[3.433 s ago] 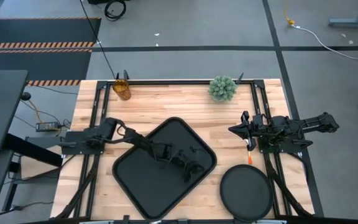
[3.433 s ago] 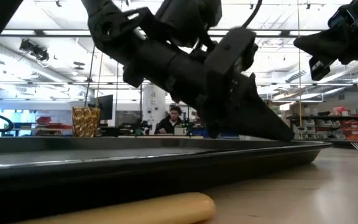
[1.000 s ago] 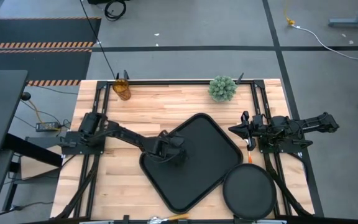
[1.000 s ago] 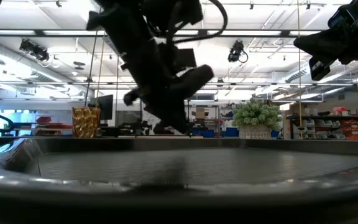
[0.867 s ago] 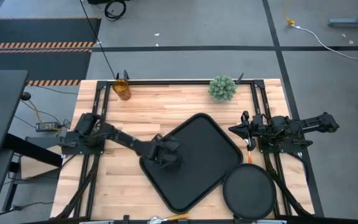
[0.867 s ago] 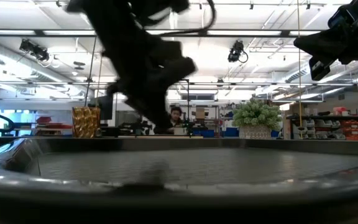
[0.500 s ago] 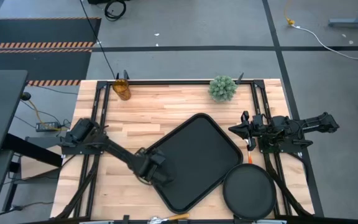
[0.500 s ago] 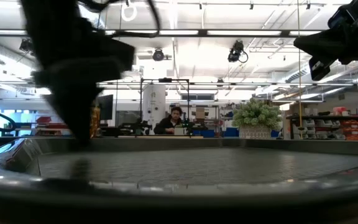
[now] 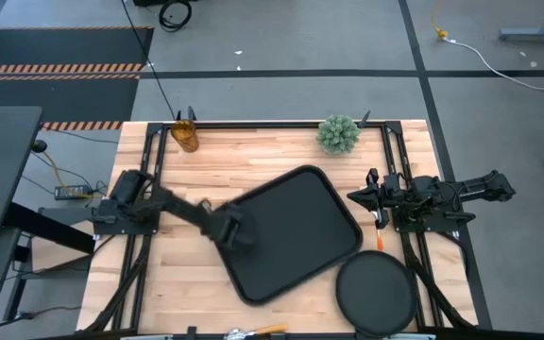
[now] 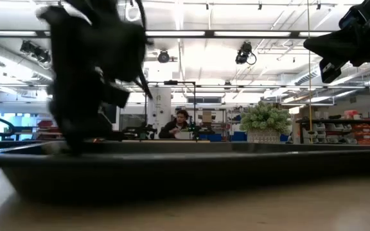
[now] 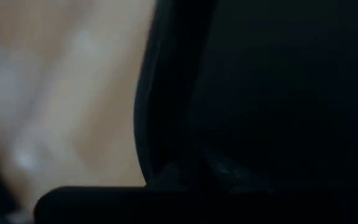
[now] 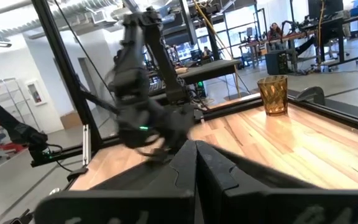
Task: Pick and place plate/cup/fork/spoon on tray
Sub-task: Prepare the black serving tray on the table
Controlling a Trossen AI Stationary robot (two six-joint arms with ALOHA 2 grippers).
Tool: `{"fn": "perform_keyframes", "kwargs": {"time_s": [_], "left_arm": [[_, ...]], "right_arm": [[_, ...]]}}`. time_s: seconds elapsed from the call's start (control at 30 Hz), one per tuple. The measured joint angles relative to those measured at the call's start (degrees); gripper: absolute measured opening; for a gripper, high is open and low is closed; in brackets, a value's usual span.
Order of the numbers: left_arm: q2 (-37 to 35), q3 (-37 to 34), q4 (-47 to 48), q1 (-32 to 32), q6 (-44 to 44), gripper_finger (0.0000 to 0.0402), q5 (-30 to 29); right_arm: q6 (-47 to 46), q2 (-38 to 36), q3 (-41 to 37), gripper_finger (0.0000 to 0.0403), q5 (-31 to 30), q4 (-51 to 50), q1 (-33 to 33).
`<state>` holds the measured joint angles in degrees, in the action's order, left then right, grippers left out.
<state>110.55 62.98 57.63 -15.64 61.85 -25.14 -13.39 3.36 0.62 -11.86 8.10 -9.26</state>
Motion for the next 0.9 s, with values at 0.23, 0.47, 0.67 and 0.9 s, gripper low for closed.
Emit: {"fn": "perform_keyframes", "kwargs": {"time_s": [0.23,0.47,0.67,0.9], "left_arm": [[0.2,-0.3,-3.2,14.4,-12.4,0.0009,-9.7],[0.2,-0.3,-17.6,26.4,-30.1,0.0009,-11.3],[0.2,-0.3,-24.4,34.5,-39.4,0.0009,-9.6],[-2.2,-0.3,-27.3,33.0,-37.8,0.0009,0.4]], "right_arm": [[0.0,0.0,0.0,0.0009,0.0,0.0,0.0],[0.0,0.0,0.0,0.0009,0.0,0.0,0.0],[0.0,0.0,0.0,0.0009,0.0,0.0,0.0],[0.0,0.0,0.0,0.0009,0.0,0.0,0.0]]}}
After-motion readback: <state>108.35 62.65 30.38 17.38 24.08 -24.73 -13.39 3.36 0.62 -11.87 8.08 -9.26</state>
